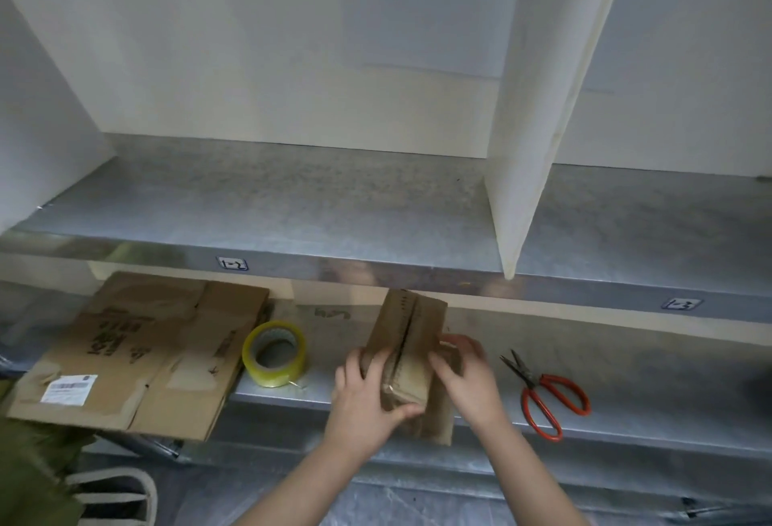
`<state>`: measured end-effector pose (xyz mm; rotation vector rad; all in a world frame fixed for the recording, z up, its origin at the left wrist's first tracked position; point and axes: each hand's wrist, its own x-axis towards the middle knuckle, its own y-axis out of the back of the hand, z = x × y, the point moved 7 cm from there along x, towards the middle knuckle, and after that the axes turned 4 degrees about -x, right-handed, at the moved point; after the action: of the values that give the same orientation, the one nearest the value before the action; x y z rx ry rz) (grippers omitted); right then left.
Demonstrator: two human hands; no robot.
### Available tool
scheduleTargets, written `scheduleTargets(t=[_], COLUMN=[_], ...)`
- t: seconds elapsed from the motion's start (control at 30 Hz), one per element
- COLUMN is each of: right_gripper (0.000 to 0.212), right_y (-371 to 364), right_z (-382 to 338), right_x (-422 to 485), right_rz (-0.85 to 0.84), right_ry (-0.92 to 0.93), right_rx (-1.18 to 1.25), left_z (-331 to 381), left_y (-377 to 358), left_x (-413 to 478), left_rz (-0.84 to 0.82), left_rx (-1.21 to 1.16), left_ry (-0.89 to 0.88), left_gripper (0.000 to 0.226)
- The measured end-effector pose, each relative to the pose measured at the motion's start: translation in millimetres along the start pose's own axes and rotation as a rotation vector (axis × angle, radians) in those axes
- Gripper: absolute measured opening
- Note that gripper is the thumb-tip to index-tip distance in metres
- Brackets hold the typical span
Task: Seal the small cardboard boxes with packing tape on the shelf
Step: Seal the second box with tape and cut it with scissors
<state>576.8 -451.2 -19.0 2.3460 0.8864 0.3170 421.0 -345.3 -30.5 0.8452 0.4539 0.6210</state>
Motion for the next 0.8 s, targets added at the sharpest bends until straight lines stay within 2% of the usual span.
scheduleTargets(t=[0.1, 0.17, 0.2, 0.3, 0.37, 0.53, 0.6, 0.7, 0.8], right_gripper=[0.08, 0.098, 0.099, 0.081, 0.073, 0.086, 0.082, 0.057, 0.055], right_y=[-14, -13, -10, -8, -12, -12, 0, 12, -18], right_z=[5, 7, 8, 1, -3, 2, -6, -38, -83], right_x=[-28, -33, -31, -17, -10, -18, -28, -44, -66], right_rz=[-0.229, -0.236, -0.2, -0.086, -0.071, -0.192, -0.135, -0.002, -0.055], right_ry=[0.051, 0.082, 0.082, 0.089, 0.108, 0.129, 0.209, 0.373, 0.511], right_rx=[0.016, 0.015, 0.015, -0.004, -0.051, -0.262, -0.389, -0.466, -0.474], left_z=[7, 7, 6, 8, 13, 6, 3, -18, -59], left_y=[-7, -7, -6, 7, 14, 11, 19, 45, 70], left_x=[-5, -10, -10, 3, 12, 11, 6, 2, -5], left_rz=[-0.062, -0.073, -0.05, 0.057, 0.08, -0.019, -0.041, -0.021, -0.044], left_rx=[-0.237, -0.286, -0.271, -0.149, 0.015, 0.262, 0.301, 0.397, 0.551], left_ry=[-0.11, -0.177, -0.192, -0.237, -0.28, -0.31, -0.35, -0.346, -0.292], left_gripper=[0.073, 0.069, 0.068, 0.066, 0.065, 0.074, 0.079, 0.077, 0.066])
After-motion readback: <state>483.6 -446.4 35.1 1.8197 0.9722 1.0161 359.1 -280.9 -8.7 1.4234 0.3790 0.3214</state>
